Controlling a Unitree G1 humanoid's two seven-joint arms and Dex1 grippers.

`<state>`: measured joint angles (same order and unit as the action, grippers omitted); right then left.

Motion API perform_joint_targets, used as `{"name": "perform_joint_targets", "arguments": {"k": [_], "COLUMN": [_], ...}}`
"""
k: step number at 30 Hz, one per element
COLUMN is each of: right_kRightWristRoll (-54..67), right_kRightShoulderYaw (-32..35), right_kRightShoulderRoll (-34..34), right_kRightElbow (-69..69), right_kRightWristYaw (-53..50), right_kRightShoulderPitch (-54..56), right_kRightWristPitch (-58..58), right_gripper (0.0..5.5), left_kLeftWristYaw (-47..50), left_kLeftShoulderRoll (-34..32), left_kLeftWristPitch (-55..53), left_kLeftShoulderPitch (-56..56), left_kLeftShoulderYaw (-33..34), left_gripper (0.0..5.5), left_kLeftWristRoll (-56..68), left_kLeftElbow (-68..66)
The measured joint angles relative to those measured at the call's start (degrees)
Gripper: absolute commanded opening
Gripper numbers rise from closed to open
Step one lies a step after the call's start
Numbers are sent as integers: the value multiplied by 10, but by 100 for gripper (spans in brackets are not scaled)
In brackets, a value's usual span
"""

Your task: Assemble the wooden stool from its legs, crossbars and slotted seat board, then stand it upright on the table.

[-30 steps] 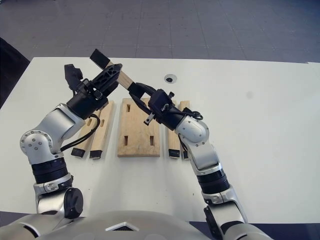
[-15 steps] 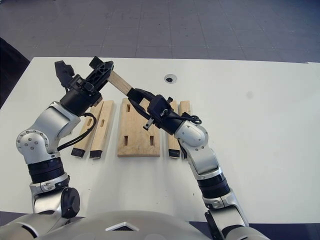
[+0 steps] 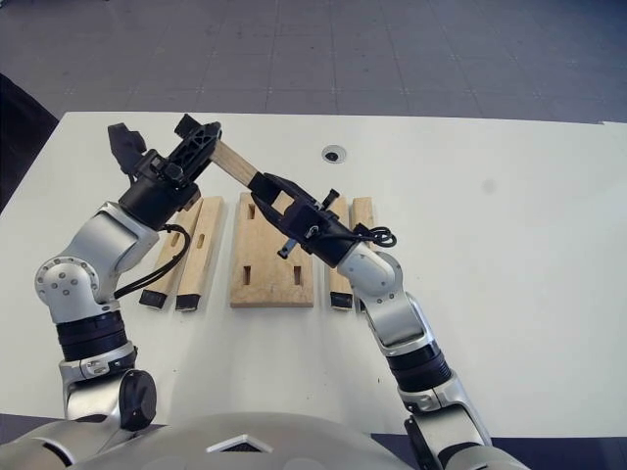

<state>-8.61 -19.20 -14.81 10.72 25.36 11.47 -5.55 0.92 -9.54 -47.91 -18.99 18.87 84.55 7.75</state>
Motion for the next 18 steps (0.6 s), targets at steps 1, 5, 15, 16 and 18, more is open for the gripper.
{"name": "perform_joint_targets", "arguments": {"k": [1,5,15,16,18], "right_kRightWristRoll": [-3,-2,-37,-37,-38], "right_kRightShoulderYaw": [1,1,56,56,56], "right_kRightShoulderRoll": [-9,-10,-20,-19,-16], "right_kRightElbow": [-6,-13,-37,-37,-37], "right_kRightWristYaw": [0,1,-56,-57,-59], "right_kRightShoulderPitch": [-9,-17,-40,-42,-42], "right_kRightWristPitch": [9,29,146,150,156], "right_gripper": [221,279,279,279,279], "left_kLeftWristYaw": [2,-3,0,-1,-2], "left_kLeftShoulderRoll": [-2,-20,-167,-166,-161], "left_kLeftWristPitch": [18,33,116,120,132], "left_kLeftShoulderPitch": [-2,-16,131,151,176], "left_kLeftShoulderYaw": [15,22,-30,-46,-66], "left_gripper": [44,44,44,44,44], "left_kLeftWristRoll": [-5,-22,-379,-405,-452], "left_kLeftElbow": [-7,-21,117,122,126]}}
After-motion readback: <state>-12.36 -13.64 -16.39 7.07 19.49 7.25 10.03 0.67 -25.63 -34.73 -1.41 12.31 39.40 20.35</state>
